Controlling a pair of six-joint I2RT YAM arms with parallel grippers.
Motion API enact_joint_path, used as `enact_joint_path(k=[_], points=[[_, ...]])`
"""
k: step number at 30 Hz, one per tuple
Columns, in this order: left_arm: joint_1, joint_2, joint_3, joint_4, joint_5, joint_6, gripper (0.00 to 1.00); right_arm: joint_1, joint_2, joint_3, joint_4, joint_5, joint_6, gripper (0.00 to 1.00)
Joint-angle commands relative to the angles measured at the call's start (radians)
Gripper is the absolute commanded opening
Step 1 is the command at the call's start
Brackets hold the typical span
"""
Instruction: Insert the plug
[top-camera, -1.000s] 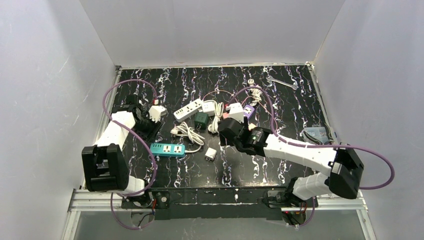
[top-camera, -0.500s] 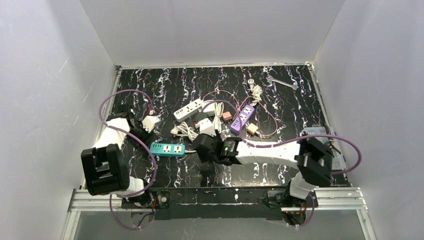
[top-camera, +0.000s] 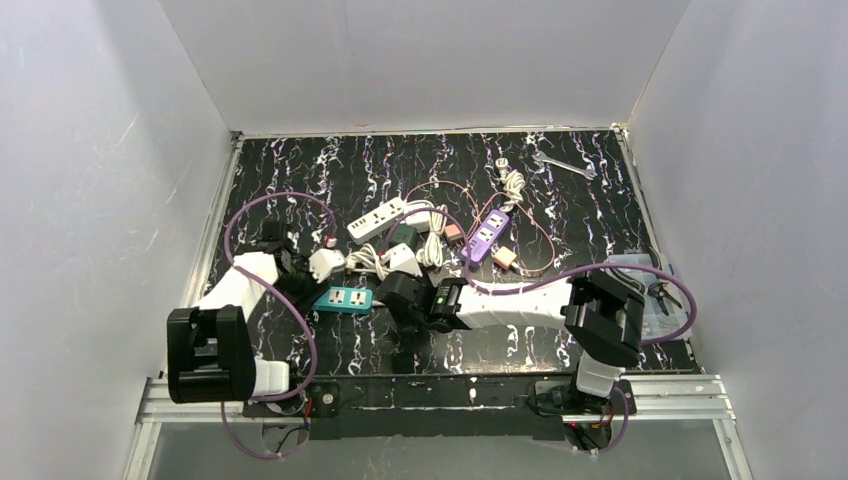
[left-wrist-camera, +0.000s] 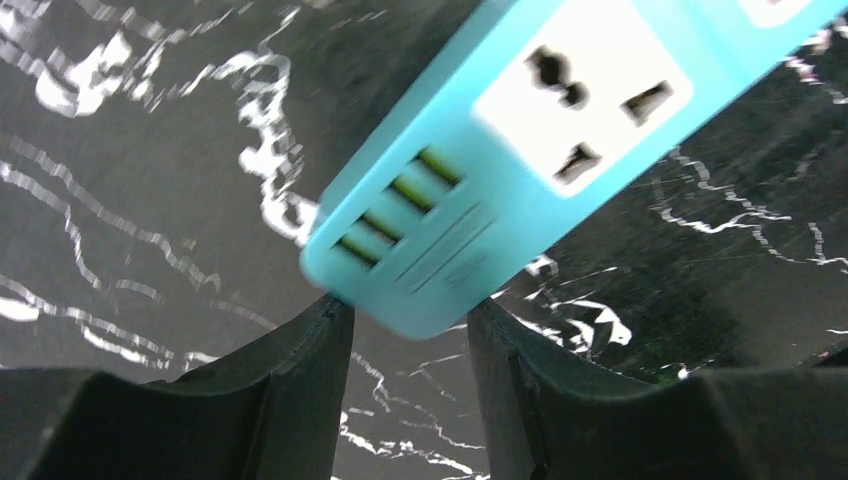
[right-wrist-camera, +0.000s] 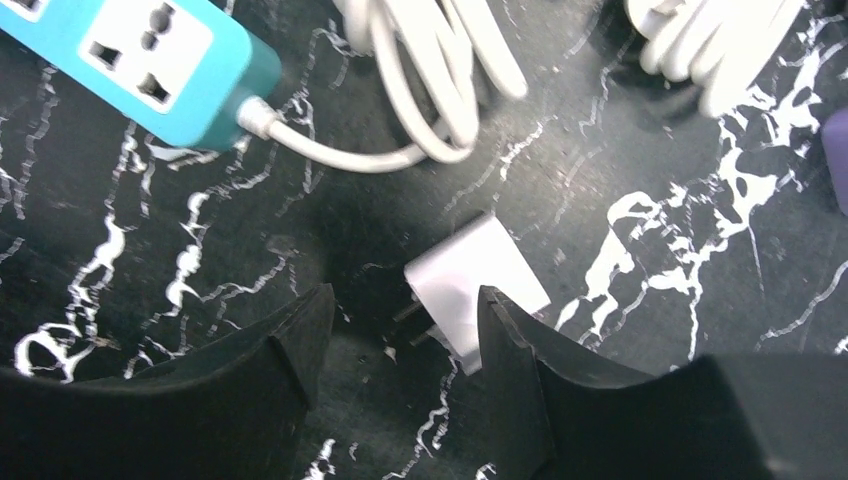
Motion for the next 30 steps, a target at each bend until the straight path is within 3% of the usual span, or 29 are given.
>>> enact_joint_path(k=[1,12,15,21,23,28,29,30], points=[[-0.104,-0.024,-0.013,-0.014,0.049,0.002,0.42,-0.002,-0.093,-0.059,-0.015,0.064,0.029,0.64],[-0.191,-0.097,0.006,-0.193,0.173,-0.025,0.32,-0.081,-0.240,-0.179,-0.054,0.099,0.053,0.65],[-0.191,-0.115,0.027,-0.295,0.193,0.012,0.24,-0.141,-0.243,-0.118,-0.053,0.095,-0.008,0.66],[-0.189,-0.189,0.111,-0.368,0.195,-0.006,0.21,-0.289,-0.121,0.099,-0.006,0.009,-0.167,0.70],[-0.178,-0.189,0.191,-0.368,0.217,-0.060,0.29,-0.331,-0.032,0.207,-0.025,-0.024,-0.190,0.74],[-0.060,-0.102,0.426,-0.366,0.375,-0.248,0.68,-0.355,0.171,0.459,-0.064,-0.051,-0.189,0.81],[-0.018,-0.081,0.461,-0.359,0.395,-0.305,0.72,-0.355,0.211,0.505,-0.078,-0.048,-0.181,0.83],[0.006,-0.066,0.487,-0.353,0.418,-0.340,0.84,-0.355,0.245,0.541,-0.092,-0.039,-0.170,0.83]])
